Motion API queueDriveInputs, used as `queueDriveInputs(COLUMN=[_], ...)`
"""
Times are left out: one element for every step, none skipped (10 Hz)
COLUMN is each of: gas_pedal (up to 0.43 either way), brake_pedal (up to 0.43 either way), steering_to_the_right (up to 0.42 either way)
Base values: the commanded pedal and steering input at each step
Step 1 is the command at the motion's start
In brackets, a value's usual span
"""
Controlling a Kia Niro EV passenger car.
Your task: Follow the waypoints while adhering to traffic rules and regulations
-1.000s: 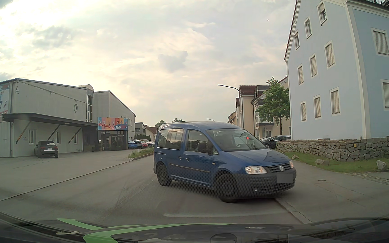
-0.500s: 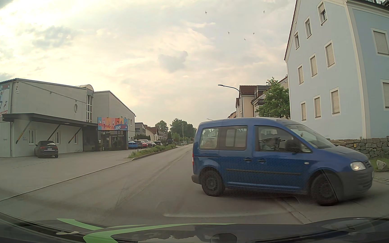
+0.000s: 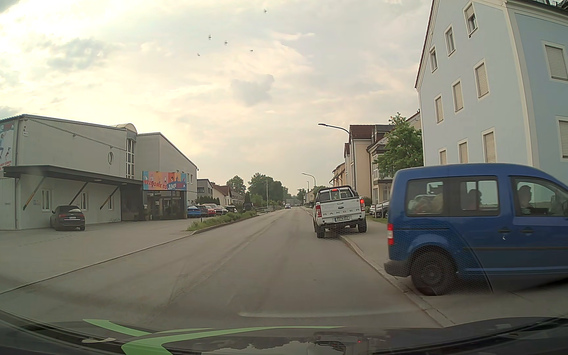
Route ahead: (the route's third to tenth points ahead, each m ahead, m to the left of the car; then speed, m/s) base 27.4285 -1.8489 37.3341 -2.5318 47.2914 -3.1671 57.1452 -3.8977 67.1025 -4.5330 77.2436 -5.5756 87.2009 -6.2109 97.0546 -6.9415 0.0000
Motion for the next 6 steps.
queueDriveInputs(gas_pedal=[0.0,0.0,0.429,0.539,0.539,0.539], brake_pedal=[0.0,0.0,0.0,0.0,0.0,0.0], steering_to_the_right=[-0.002,-0.003,-0.004,-0.005,-0.006,-0.008])
